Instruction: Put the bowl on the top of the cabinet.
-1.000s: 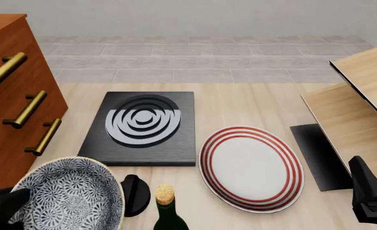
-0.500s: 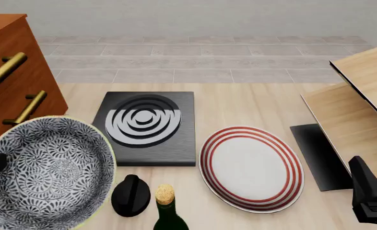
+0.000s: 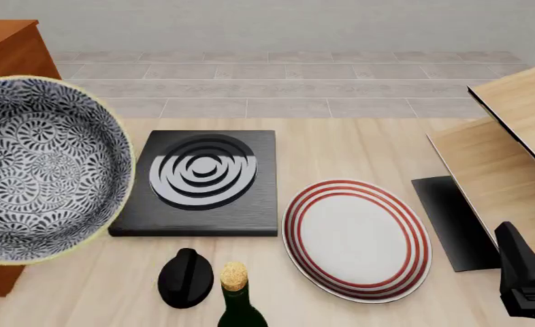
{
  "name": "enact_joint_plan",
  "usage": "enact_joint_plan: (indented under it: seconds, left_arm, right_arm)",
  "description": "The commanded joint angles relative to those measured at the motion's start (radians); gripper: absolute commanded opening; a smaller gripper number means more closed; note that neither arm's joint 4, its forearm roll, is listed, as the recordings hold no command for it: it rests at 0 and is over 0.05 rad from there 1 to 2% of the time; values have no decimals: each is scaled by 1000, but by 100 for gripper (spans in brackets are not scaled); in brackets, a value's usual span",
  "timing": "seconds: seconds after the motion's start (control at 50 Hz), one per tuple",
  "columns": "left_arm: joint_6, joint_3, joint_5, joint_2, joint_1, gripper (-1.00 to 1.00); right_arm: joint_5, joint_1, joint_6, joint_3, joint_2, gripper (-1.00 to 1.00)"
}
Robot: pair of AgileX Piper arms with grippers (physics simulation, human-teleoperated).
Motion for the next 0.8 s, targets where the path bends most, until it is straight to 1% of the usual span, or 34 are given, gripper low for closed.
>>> enact_joint_plan:
  seconds: [0.02,0.1,0.14,0.16,0.24,0.34,0.46,0.48,0.62,0.66,0.68,0.8]
  left_arm:
    - [-18,-73,-31,28,55,-100]
    - [-28,-90,-37,34,66,-100]
    - [-67,-105,-48,50,85,-100]
    - [-75,-106,-52,54,89,-100]
    - [-98,-113,-60,54,103,-100]
    - [-106,-128,-65,58,120,-100]
    - [-141,-164,-85,83,158,-100]
    - [-157,-173,-91,92,172,-100]
    - [-185,-204,-112,108,207,-100]
    - [-207,-221,-117,122,223,-100]
    - [-199,-230,-121,119,228,-100]
    - [-217,-276,-141,139,271,-100]
  right_arm:
    - [0,0,0,0,0,100]
    - [0,0,0,0,0,100]
    - [0,0,0,0,0,100]
    - [0,0,0,0,0,100]
    - [0,0,0,0,0,100]
    - [0,0,0,0,0,100]
    - [0,0,0,0,0,100]
    - [0,0,0,0,0,100]
    - [0,0,0,0,0,100]
    - [0,0,0,0,0,100]
    - [0,0,0,0,0,100]
    - [0,0,0,0,0,100]
